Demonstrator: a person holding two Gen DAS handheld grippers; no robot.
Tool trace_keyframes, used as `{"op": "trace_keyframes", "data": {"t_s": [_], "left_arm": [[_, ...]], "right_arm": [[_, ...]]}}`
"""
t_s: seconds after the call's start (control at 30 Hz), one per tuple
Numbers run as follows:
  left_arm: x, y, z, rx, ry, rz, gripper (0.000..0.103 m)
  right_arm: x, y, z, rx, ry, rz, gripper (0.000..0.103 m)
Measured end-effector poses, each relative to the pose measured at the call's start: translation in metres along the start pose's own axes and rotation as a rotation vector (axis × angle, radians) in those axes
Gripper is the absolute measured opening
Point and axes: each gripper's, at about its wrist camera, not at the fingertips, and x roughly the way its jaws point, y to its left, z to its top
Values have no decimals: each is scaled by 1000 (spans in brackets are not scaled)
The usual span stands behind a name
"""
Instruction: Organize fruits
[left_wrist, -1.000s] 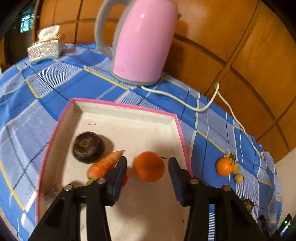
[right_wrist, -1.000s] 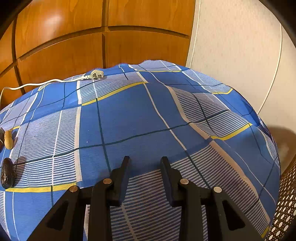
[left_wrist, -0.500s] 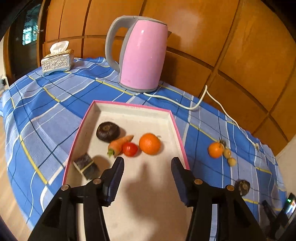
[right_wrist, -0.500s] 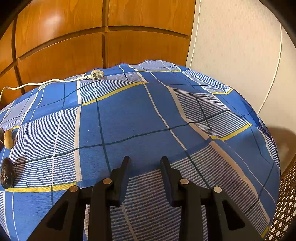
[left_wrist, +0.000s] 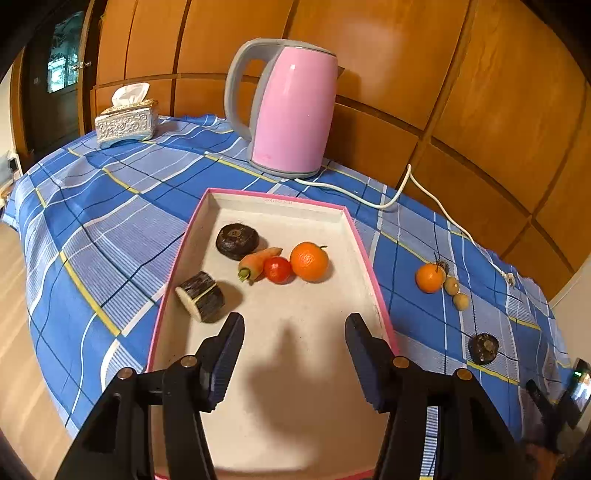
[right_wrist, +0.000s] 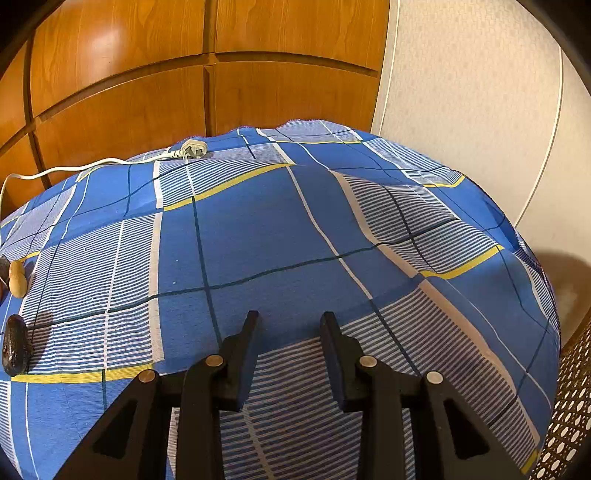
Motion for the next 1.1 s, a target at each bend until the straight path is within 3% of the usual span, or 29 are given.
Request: {"op": "trace_keyframes", "data": {"t_s": [0.6,0.97,1.1], "left_arm": [[-6,19,-19,-19,20,28,59],[-21,51,-47,-85,-44,116,75],[-18,60,-48,-124,-46,135,76]], "right_arm": [[-1,0,0,3,0,3,33],[-1,1,-1,3,0,1,33],[-1,1,-1,4,2,2,33]]}}
